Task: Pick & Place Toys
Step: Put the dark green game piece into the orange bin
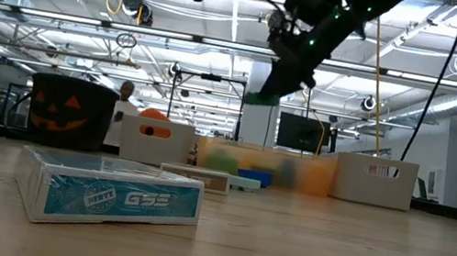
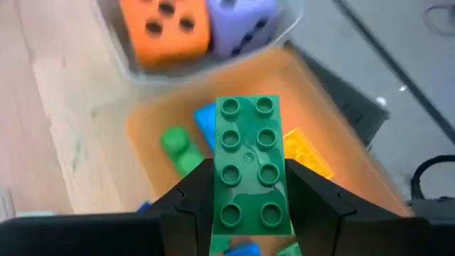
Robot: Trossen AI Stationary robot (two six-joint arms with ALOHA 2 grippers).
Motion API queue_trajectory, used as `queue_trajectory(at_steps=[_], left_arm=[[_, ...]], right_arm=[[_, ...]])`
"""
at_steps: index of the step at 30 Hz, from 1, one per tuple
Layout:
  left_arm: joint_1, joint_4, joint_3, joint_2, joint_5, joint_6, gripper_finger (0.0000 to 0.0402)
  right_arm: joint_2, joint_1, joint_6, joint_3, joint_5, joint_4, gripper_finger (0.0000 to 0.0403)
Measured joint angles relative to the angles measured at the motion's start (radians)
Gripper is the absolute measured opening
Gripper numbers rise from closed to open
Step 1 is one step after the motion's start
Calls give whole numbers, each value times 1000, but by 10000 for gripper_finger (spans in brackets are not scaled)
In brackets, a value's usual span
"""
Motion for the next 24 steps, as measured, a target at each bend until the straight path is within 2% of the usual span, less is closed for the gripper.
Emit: queue_trajectory(at_steps=[5,9,18,24], left_arm=[[0,-4,0,0,-2,10,273],[0,-11,0,0,-2,21,273],[0,-31,0,0,-3,34,273],[0,-36,0,1,-8,62,273]], right_arm=[[91,3,1,0,2,-14,125],[147,-21,71,0,5,13,125],[173,-84,144,-1,3,87,125],[212,-110,168,-1,2,74,125]])
